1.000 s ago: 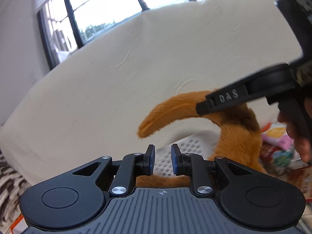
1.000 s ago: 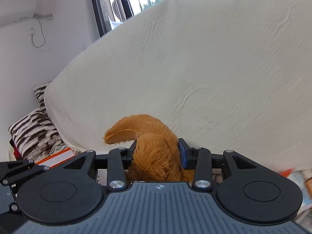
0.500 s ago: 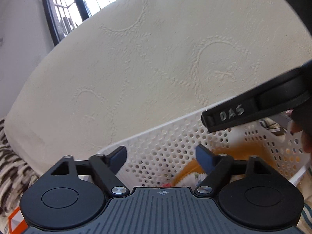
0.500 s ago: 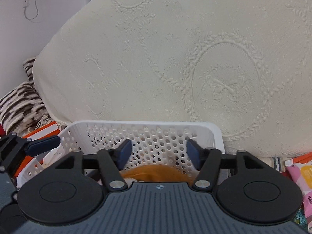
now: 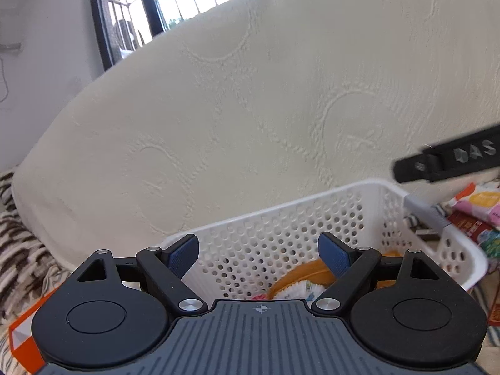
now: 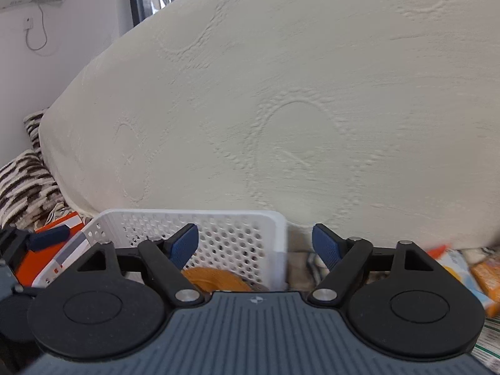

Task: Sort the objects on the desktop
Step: 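Move both tools back over the pile of packets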

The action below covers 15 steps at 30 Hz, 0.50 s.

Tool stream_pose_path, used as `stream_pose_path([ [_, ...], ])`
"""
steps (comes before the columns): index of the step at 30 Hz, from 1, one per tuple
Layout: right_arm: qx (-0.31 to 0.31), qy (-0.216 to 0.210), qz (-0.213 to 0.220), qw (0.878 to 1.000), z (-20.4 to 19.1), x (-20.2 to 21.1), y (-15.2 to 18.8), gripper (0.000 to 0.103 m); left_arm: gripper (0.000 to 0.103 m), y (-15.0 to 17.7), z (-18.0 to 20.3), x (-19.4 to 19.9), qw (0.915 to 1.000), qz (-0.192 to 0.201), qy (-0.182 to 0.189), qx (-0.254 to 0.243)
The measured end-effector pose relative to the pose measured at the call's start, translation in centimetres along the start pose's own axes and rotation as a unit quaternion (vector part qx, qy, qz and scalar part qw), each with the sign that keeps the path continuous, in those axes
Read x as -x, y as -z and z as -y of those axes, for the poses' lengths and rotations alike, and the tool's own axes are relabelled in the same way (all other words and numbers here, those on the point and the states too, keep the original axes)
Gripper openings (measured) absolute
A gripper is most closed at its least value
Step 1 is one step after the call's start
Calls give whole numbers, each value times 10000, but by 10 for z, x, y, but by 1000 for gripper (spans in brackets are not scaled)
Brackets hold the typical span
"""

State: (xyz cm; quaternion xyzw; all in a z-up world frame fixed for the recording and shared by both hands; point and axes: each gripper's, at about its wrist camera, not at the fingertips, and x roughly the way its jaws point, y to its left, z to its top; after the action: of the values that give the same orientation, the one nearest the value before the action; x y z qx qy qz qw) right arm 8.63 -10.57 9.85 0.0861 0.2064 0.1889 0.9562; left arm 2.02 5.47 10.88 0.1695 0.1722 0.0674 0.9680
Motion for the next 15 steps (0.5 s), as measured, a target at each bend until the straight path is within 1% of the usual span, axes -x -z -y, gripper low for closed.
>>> stream_pose_path([
  [2, -11, 108, 20, 9999, 8, 15, 2, 88, 91, -5, -2, 13, 10000, 51, 32, 66],
  [5, -65, 235, 100, 9997, 26, 43, 7, 88, 91, -6, 2, 39, 9996, 130, 68, 223],
  [6, -70, 288, 151, 9994, 33, 55, 8, 88, 91, -16, 0, 43, 9994, 160, 107, 290],
  [9, -111, 456, 275, 9985, 52, 90, 16, 90, 91, -23, 7, 58, 9985, 232, 306, 401],
  [10, -120, 536, 303, 9980, 59, 101, 20, 90, 91, -30, 9, 58, 9983, 255, 366, 386],
  [12, -100, 688, 359, 9969, 70, 123, 29, 90, 91, -26, 28, 76, 9978, 318, 497, 310],
  [15, -33, 891, 321, 9955, 84, 153, 47, 91, 91, -20, 55, 93, 9957, 370, 807, 264],
])
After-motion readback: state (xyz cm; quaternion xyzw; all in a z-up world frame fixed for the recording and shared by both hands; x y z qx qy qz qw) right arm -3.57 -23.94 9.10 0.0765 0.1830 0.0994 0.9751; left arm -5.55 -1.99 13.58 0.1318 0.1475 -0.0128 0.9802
